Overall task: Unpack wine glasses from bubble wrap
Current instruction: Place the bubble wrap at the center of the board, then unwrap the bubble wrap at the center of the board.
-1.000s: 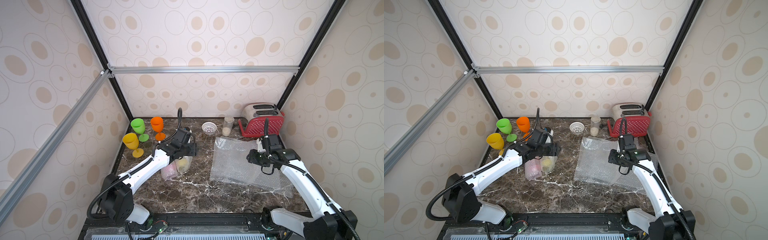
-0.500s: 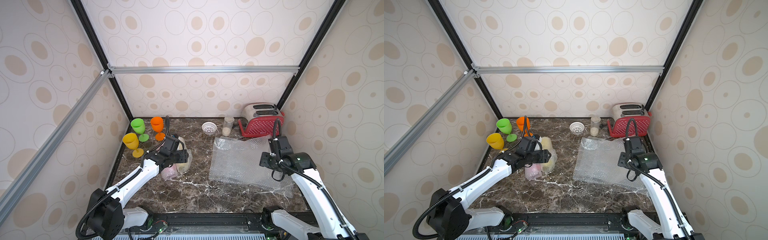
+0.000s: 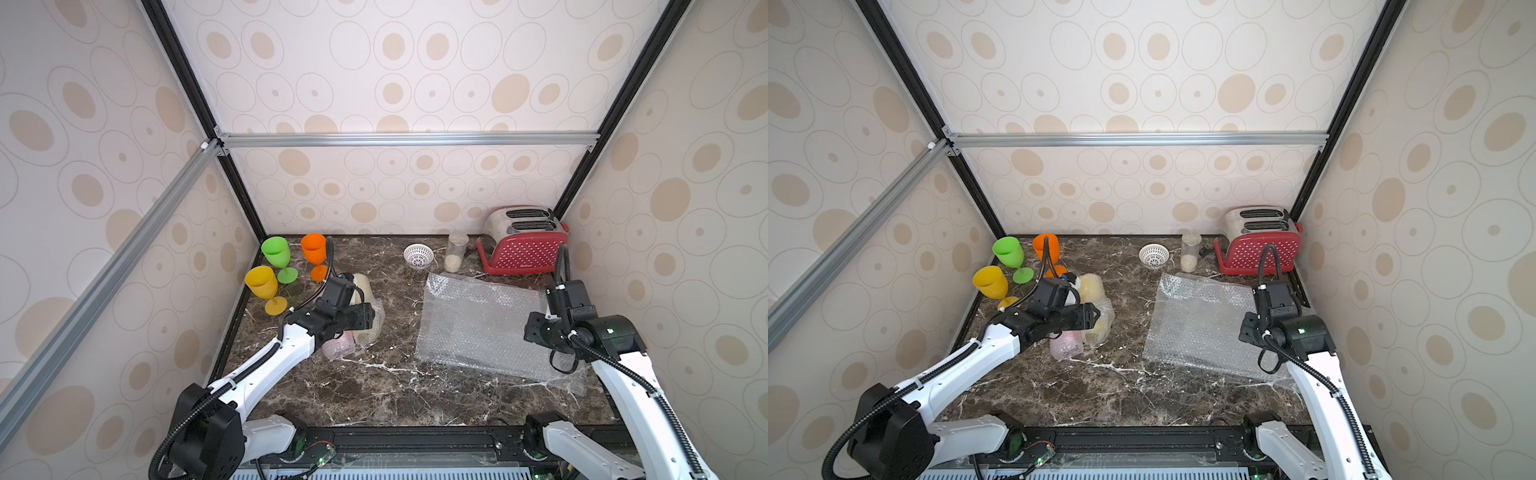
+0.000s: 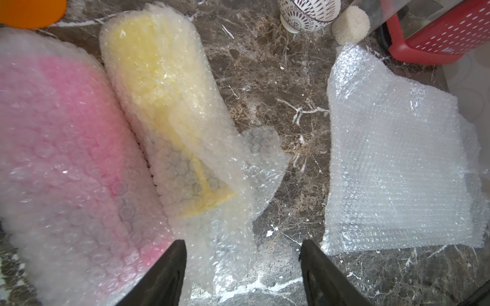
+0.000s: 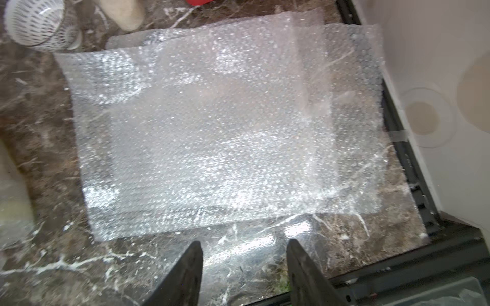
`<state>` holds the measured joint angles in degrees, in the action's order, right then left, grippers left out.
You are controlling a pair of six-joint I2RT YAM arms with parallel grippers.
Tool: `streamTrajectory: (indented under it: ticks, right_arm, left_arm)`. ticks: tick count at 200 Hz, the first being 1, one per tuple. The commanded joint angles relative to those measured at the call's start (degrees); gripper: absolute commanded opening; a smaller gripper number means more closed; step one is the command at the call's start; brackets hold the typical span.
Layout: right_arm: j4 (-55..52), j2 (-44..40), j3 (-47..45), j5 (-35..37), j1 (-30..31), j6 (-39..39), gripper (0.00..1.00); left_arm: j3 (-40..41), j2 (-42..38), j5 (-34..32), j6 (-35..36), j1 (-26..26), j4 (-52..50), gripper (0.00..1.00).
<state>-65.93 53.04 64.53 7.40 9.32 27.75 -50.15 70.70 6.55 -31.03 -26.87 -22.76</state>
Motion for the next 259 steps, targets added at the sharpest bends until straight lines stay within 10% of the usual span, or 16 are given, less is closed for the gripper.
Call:
streamTrajectory:
  ticks: [1,152,220,259]
  right_arm:
    - [2.8,1.1,-1.4,-8.3,1.3,-0.5,0.51]
    - [31.7,26.4,4.4,-20.2,20.2,-0.8,0.51]
    - [36.0,38.7,10.6,-21.6,27.0,-2.5,0.52]
    - [36.2,41.7,12.0,-21.1,29.5,-3.5,0.52]
  left_arm:
    - [0.9,-0.8,-0.5,0.5,1.0,0.0,0.69]
    - [3.6,8.2,2.6,-0.1,2.6,7.5,0.53]
    - [3.0,10.9,6.7,2.3,2.6,9.5,0.13]
    - [4.3,7.2,8.1,3.5,2.3,9.0,0.06]
